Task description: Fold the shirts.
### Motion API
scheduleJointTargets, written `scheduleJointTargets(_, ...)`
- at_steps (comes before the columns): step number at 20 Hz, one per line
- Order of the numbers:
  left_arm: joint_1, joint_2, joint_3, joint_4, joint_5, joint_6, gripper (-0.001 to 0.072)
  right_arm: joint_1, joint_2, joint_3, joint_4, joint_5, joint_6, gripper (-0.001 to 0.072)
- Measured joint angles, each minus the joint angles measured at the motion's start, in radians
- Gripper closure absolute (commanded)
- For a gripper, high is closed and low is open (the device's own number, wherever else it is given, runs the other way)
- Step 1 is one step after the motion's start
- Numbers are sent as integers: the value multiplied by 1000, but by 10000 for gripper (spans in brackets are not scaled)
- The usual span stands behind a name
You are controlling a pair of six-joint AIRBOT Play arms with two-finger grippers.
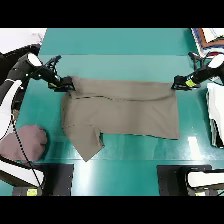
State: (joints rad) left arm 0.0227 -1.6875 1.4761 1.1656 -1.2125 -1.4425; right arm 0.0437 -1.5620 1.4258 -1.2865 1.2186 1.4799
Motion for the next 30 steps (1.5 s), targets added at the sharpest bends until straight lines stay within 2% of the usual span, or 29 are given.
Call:
scheduleJointTargets(4, -2, 91, -70, 56, -41, -27, 225, -34, 90, -39, 24, 73, -19, 334)
scheduleJointTargets(8, -1, 314, -301, 139, -64, -50, 225, -76, 244, -112, 37, 156, -40, 333)
scheduleJointTargets(15, -1, 726, -797, 46, -61, -94, 225, -93, 452, -315, 211, 106, -85, 334)
scheduleJointTargets(23, -1, 811, -1013, -64, 47, -110, 226, -61, 487, -363, 291, 86, -110, 334)
scheduleJointTargets(28, -2, 818, -1076, -176, 138, -86, 228, -51, 489, -366, 299, 81, -112, 334)
scheduleJointTargets(29, -2, 819, -1081, -188, 152, -82, 345, -51, 489, -366, 299, 81, -112, 334)
scheduleJointTargets(30, -3, 818, -1086, -192, 172, -78, 683, -51, 489, -366, 299, 81, -112, 334)
